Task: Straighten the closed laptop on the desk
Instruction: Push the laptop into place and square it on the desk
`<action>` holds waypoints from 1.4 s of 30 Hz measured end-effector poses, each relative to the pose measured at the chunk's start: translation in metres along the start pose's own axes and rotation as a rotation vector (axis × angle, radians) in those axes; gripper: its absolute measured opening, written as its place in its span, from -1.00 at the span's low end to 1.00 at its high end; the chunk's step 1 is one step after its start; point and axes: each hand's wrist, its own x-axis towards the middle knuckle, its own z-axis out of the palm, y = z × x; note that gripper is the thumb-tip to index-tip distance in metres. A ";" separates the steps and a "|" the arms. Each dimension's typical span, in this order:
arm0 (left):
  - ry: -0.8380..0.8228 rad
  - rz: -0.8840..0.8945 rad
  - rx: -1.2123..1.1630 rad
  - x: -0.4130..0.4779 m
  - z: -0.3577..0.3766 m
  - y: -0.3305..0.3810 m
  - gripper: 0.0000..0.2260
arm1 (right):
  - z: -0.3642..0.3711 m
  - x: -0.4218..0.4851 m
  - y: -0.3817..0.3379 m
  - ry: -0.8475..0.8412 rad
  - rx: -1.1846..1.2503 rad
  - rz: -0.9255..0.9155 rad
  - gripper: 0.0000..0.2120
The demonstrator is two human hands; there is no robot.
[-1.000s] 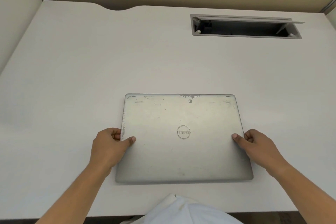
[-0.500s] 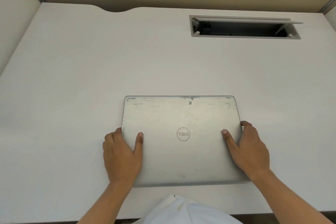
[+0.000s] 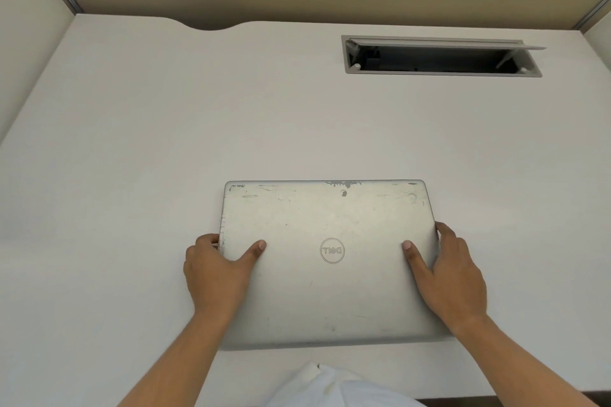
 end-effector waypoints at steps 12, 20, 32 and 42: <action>-0.026 -0.117 -0.038 0.007 -0.002 0.003 -0.25 | -0.002 0.004 -0.009 -0.066 0.140 0.125 -0.36; -0.137 -0.262 -0.085 0.018 -0.007 0.019 -0.18 | -0.005 0.021 -0.010 -0.138 0.360 0.316 -0.40; -0.111 -0.488 -0.428 0.044 -0.007 0.028 -0.65 | -0.006 0.045 -0.006 -0.134 0.605 0.413 -0.55; -0.135 -0.430 -0.441 0.114 -0.009 0.076 -0.68 | -0.015 0.111 -0.048 -0.132 0.677 0.389 -0.57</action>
